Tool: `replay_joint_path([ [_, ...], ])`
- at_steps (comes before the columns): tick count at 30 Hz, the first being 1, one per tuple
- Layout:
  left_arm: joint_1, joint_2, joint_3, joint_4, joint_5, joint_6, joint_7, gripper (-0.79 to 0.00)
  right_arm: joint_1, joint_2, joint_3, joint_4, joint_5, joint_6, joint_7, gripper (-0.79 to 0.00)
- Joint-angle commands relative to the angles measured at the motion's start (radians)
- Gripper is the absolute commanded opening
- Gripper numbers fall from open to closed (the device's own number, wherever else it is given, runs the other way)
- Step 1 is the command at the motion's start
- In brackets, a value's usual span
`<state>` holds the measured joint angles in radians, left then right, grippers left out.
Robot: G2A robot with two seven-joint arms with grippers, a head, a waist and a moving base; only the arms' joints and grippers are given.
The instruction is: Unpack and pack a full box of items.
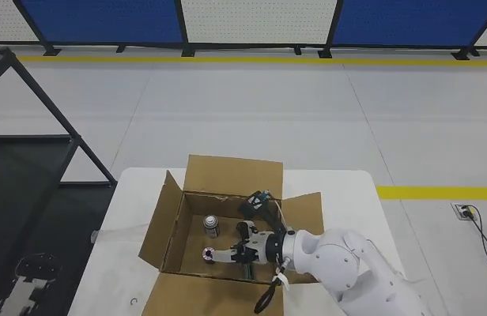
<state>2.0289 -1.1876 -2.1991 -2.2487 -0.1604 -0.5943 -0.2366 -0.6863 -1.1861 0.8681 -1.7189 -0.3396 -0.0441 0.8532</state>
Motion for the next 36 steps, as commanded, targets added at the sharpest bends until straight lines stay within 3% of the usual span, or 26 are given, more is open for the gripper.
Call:
replay_joint_path([
  [1, 0.022, -0.003, -0.009, -0.001, 0.019, 0.003, -0.003, 0.0, -0.007, 0.001, 0.005, -0.009, -0.001, -0.001, 0.002, 0.0],
  [13, 0.022, -0.003, -0.009, -0.001, 0.019, 0.003, -0.003, 0.0, -0.007, 0.001, 0.005, -0.009, -0.001, -0.001, 0.002, 0.0],
  [16, 0.001, -0.003, 0.0, 0.004, 0.006, 0.04, -0.005, 0.0, 0.013, -0.011, -0.029, 0.035, -0.027, 0.016, -0.025, 0.0],
  [24, -0.058, -0.002, -0.069, 0.095, -0.109, 0.13, -0.019, 0.0, 0.21, -0.104, -0.239, 0.285, -0.104, 0.036, -0.05, 0.0],
  [28, -0.056, -0.004, -0.09, 0.115, -0.149, 0.134, -0.048, 0.0, 0.298, -0.168, -0.35, 0.439, -0.213, 0.031, -0.151, 0.0],
  [31, -0.049, -0.006, -0.084, 0.114, -0.187, 0.15, -0.077, 0.0, 0.325, -0.219, -0.397, 0.532, -0.178, 0.01, -0.198, 0.0],
  [36, -0.048, -0.007, -0.083, 0.112, -0.189, 0.151, -0.083, 0.0, 0.325, -0.219, -0.397, 0.532, -0.178, 0.01, -0.198, 0.0],
])
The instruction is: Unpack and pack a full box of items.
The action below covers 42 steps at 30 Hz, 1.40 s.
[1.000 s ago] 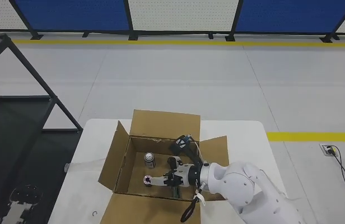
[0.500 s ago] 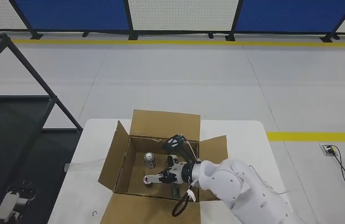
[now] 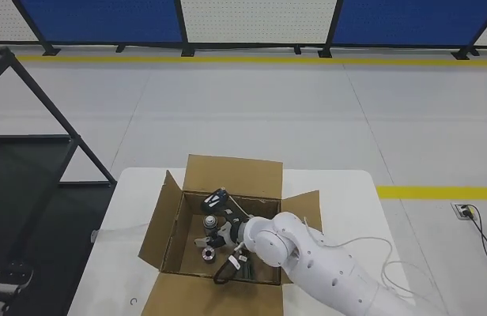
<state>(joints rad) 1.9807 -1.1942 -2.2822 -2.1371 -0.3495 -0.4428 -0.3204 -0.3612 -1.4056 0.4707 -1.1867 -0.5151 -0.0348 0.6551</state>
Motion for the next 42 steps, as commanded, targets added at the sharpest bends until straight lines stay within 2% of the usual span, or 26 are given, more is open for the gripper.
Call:
replay_joint_path([
  [1, 0.0, 0.0, 0.0, 0.0, 0.0, 0.0, 0.001, 0.0, 0.0, 0.0, 0.0, 0.0, -0.002, 0.001, 0.0, 0.0],
  [10, -0.018, -0.001, 0.014, -0.014, 0.01, 0.021, -0.007, 0.0, -0.016, -0.001, -0.002, 0.004, -0.018, -0.008, -0.014, 0.0],
  [15, -0.013, -0.006, 0.016, -0.034, 0.012, 0.023, -0.014, 0.0, -0.02, -0.019, -0.005, 0.051, -0.036, -0.03, -0.025, 0.0],
  [28, 0.015, -0.021, 0.017, -0.045, 0.012, 0.011, -0.046, 0.0, 0.02, -0.109, -0.047, 0.207, -0.115, -0.019, -0.083, 0.0],
  [35, 0.022, -0.027, 0.034, -0.043, 0.046, -0.005, -0.065, 0.0, 0.047, -0.167, -0.061, 0.317, -0.115, -0.056, -0.107, 0.0],
  [37, 0.025, -0.03, 0.038, -0.043, 0.053, -0.007, -0.065, 0.0, 0.054, -0.182, -0.063, 0.347, -0.114, -0.067, -0.116, -0.095],
  [40, 0.028, -0.033, 0.041, -0.046, 0.057, -0.01, -0.061, 0.0, 0.061, -0.204, -0.066, 0.389, -0.121, -0.074, -0.129, -0.403],
  [42, 0.029, -0.034, 0.042, -0.047, 0.059, -0.009, -0.061, 0.0, 0.066, -0.217, -0.066, 0.415, -0.124, -0.078, -0.133, -0.437],
])
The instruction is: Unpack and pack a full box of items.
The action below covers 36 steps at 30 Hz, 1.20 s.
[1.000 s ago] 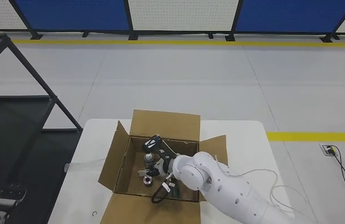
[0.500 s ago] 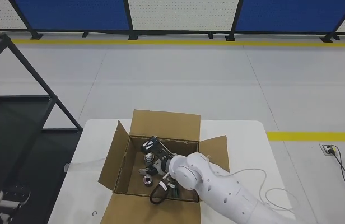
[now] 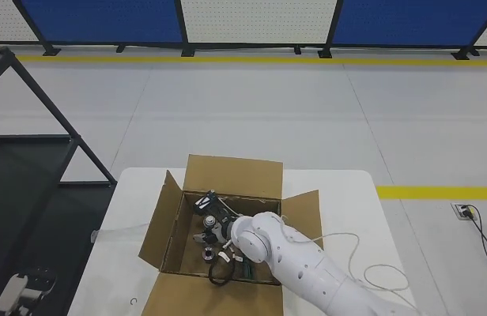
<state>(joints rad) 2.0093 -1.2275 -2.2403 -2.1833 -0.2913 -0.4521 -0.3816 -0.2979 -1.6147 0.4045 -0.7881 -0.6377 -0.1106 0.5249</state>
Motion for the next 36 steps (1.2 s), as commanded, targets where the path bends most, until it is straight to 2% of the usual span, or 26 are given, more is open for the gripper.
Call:
replay_joint_path([
  [1, 0.001, 0.0, 0.0, 0.0, 0.0, 0.0, 0.0, 0.0, 0.004, -0.014, 0.001, 0.029, -0.001, -0.005, -0.005, -0.57],
  [3, 0.001, 0.0, 0.0, 0.0, 0.0, 0.0, 0.0, 0.0, 0.008, -0.023, 0.002, 0.047, -0.003, -0.011, -0.009, -0.637],
  [4, 0.001, 0.0, 0.0, 0.0, 0.0, 0.0, 0.0, 0.0, 0.009, -0.03, 0.004, 0.059, -0.006, -0.014, -0.014, -0.751],
  [5, 0.001, 0.0, 0.0, 0.0, 0.0, 0.0, 0.0, 0.0, 0.01, -0.034, 0.005, 0.066, -0.011, -0.014, -0.022, -0.785],
  [13, 0.001, 0.0, 0.0, 0.0, 0.0, 0.0, 0.0, 0.0, -0.011, -0.037, 0.037, 0.078, -0.041, -0.038, -0.063, -0.785],
  [19, 0.001, 0.0, 0.0, 0.0, 0.0, 0.0, 0.0, 0.0, -0.066, 0.011, 0.108, -0.035, -0.069, -0.084, -0.068, -0.785],
  [24, 0.001, 0.0, 0.0, 0.0, 0.0, 0.0, 0.0, 0.0, -0.169, 0.083, 0.202, -0.248, -0.159, -0.041, -0.043, -0.785],
  [30, 0.001, 0.0, 0.0, 0.0, 0.0, 0.0, 0.0, 0.0, -0.368, 0.176, 0.358, -0.641, -0.311, 0.02, 0.057, -0.785],
  [36, 0.001, 0.0, 0.0, 0.0, 0.0, 0.0, 0.0, 0.0, -0.516, 0.228, 0.495, -0.959, -0.388, -0.008, 0.147, -0.785],
])
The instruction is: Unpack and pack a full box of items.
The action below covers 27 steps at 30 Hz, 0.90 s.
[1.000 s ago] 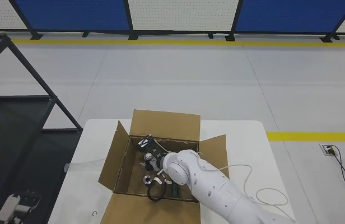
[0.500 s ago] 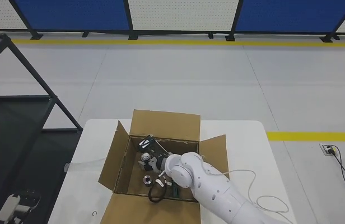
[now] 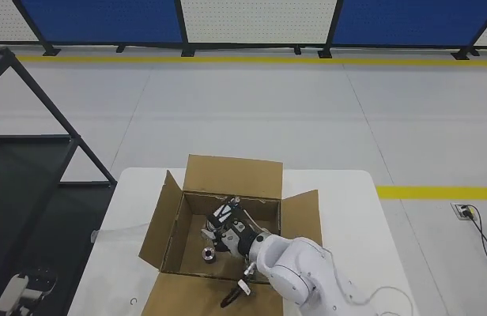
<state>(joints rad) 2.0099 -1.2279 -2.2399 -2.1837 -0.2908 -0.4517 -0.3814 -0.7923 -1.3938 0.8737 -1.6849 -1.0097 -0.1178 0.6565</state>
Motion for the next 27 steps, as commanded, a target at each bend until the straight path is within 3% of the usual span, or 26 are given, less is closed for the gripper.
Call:
replay_joint_path([
  [1, 0.0, 0.0, 0.0, 0.0, 0.0, 0.0, 0.0, 0.0, -0.035, 0.011, 0.043, -0.098, -0.031, 0.007, 0.029, -0.785],
  [8, 0.0, 0.0, 0.0, 0.0, 0.0, 0.0, 0.0, 0.0, -0.124, 0.037, 0.19, -0.365, -0.136, 0.102, 0.127, -0.785],
  [16, 0.0, 0.0, 0.0, 0.0, 0.0, 0.0, 0.0, 0.0, -0.313, 0.066, 0.41, -0.665, -0.229, 0.189, 0.26, -0.785],
  [22, 0.0, 0.0, 0.0, 0.0, 0.0, 0.0, 0.0, 0.0, -0.412, 0.073, 0.556, -0.665, -0.24, 0.251, 0.215, -0.785],
  [27, 0.0, 0.0, 0.0, 0.0, 0.0, 0.0, 0.0, 0.0, -0.563, 0.075, 0.704, -0.665, -0.139, 0.29, 0.158, -0.785],
])
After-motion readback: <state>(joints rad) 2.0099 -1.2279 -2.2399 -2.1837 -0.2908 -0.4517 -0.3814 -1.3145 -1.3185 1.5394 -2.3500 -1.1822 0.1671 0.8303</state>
